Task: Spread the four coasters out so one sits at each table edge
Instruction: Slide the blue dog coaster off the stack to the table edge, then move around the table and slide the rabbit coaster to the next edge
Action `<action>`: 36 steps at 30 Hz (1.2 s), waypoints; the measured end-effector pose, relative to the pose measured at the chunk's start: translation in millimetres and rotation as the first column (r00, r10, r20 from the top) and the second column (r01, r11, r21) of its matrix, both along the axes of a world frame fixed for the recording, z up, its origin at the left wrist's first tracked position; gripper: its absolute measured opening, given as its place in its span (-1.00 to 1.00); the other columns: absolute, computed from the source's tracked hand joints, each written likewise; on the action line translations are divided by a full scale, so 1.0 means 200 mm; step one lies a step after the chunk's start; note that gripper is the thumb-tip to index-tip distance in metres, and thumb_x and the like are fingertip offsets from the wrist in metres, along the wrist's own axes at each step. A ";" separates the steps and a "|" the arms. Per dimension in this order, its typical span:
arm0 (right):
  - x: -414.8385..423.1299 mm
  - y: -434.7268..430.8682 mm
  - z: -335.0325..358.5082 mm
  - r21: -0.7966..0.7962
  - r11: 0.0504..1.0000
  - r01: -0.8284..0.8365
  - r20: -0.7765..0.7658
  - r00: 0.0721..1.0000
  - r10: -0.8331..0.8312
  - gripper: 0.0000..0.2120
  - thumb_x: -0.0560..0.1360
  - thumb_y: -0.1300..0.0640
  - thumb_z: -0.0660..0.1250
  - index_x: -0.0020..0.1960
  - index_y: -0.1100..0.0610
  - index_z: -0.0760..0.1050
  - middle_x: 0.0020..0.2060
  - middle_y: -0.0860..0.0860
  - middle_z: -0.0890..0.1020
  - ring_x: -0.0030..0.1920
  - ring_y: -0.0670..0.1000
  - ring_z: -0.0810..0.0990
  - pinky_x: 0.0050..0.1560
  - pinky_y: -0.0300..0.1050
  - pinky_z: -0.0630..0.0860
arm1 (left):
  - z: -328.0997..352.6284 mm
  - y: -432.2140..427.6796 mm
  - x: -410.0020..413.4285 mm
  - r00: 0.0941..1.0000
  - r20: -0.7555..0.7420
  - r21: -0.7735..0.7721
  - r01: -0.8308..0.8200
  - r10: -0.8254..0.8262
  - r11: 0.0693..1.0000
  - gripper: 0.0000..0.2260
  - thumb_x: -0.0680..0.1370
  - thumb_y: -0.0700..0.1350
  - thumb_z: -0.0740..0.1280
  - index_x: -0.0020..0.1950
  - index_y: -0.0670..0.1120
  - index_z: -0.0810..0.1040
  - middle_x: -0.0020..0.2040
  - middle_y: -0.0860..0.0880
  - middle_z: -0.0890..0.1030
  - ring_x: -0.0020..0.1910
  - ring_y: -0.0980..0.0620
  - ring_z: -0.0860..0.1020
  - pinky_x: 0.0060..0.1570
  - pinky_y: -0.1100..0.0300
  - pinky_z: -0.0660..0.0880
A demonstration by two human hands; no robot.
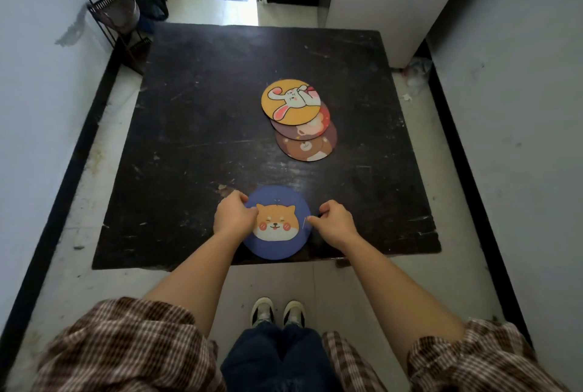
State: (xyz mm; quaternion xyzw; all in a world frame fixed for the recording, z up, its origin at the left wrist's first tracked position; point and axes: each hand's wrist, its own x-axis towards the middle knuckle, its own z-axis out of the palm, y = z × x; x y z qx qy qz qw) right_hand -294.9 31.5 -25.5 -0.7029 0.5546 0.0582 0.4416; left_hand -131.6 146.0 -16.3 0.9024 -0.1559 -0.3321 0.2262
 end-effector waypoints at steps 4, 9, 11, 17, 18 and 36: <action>-0.02 -0.11 0.08 -0.058 0.998 -0.009 0.012 1.000 0.009 -0.60 0.46 0.02 0.38 0.21 0.18 0.42 0.11 0.14 0.55 0.01 0.07 0.51 -0.10 -0.10 0.39 | 0.08 -0.14 -0.03 0.995 0.059 -0.032 0.087 -0.085 0.996 -0.72 0.51 -0.10 0.30 0.21 -0.10 0.46 0.12 -0.13 0.56 0.02 -0.08 0.53 -0.13 0.08 0.45; -0.10 -0.31 0.19 -0.121 0.993 -0.012 0.036 0.999 0.017 -0.60 0.45 -0.01 0.38 0.20 0.14 0.44 0.11 0.11 0.57 0.01 0.04 0.52 -0.08 -0.12 0.39 | 0.18 -0.36 -0.12 0.975 0.133 -0.077 0.191 -0.180 0.979 -0.69 0.50 0.00 0.30 0.18 -0.11 0.48 0.14 -0.15 0.54 0.05 -0.13 0.52 -0.04 0.02 0.49; -0.16 -0.40 0.22 -0.163 0.985 -0.050 0.033 0.998 0.056 -0.60 0.45 -0.02 0.38 0.20 0.14 0.45 0.10 0.10 0.58 0.00 0.04 0.52 -0.07 -0.12 0.38 | 0.20 -0.45 -0.18 0.969 0.134 -0.081 0.220 -0.208 0.972 -0.69 0.49 0.03 0.30 0.16 -0.09 0.48 0.14 -0.14 0.51 0.04 -0.14 0.52 0.01 -0.02 0.51; -0.35 -0.73 0.28 -0.287 0.928 -0.236 -0.052 0.972 0.231 -0.60 0.47 -0.05 0.32 0.21 0.17 0.44 0.16 0.14 0.55 0.13 0.16 0.53 0.06 -0.04 0.44 | 0.23 -0.72 -0.41 0.949 0.191 -0.068 0.267 -0.250 0.961 -0.67 0.49 0.03 0.25 0.17 -0.12 0.45 0.20 -0.17 0.45 0.15 -0.20 0.43 0.06 -0.04 0.42; -0.38 -0.79 0.29 -0.304 0.914 -0.270 -0.064 0.963 0.263 -0.60 0.48 -0.05 0.31 0.20 0.18 0.44 0.16 0.16 0.54 0.14 0.17 0.52 0.09 -0.02 0.45 | 0.23 -0.78 -0.46 0.944 0.208 -0.063 0.276 -0.258 0.959 -0.67 0.49 0.01 0.25 0.18 -0.13 0.45 0.22 -0.18 0.45 0.17 -0.21 0.42 0.08 -0.05 0.42; -0.59 -1.59 0.33 -0.425 0.567 -0.706 -0.223 0.688 0.690 -0.56 0.52 -0.04 0.21 0.29 0.19 0.34 0.25 0.17 0.46 0.22 0.20 0.43 0.19 0.15 0.43 | 0.24 -1.42 -0.95 0.958 0.263 -0.071 -0.103 0.119 0.992 -0.67 0.53 0.00 0.24 0.23 -0.12 0.42 0.24 -0.17 0.44 0.21 -0.18 0.40 0.14 -0.07 0.42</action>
